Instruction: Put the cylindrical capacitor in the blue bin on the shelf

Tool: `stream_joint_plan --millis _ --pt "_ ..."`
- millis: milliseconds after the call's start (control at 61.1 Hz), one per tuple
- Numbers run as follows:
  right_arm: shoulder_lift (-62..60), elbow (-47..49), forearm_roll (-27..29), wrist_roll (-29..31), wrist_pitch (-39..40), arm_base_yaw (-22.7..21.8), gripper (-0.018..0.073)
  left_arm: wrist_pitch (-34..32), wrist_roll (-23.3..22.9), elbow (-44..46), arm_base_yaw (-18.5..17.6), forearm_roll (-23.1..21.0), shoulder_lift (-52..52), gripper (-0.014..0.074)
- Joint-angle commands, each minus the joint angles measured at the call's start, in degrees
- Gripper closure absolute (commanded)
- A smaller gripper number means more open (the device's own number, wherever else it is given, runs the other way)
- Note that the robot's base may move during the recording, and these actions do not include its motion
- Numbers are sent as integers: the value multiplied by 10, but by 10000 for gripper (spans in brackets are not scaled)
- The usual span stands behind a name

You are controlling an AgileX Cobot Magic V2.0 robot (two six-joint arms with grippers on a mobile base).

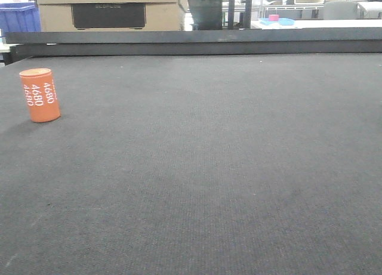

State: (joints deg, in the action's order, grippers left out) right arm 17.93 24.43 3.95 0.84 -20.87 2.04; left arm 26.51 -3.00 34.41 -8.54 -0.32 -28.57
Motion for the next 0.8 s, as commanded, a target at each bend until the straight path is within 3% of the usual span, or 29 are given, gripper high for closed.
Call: stream_joint_plan --millis 0,278,491,638,786 --pt "74 35 1 2 -26 -2 721 14 -1 54 2 -5 -91 707" --pt "329 184 1 2 -160 -2 721 22 -1 185 2 -5 -327 707" --pt "483 289 2 2 -190 -2 721 32 -1 264 2 -5 -442 707" --pt "553 349 0 2 -216 -2 721 112 -1 355 2 -4 -523 707" --pt "637 441 -6 2 -295 -10 721 201 -1 452 2 -4 -603 707"
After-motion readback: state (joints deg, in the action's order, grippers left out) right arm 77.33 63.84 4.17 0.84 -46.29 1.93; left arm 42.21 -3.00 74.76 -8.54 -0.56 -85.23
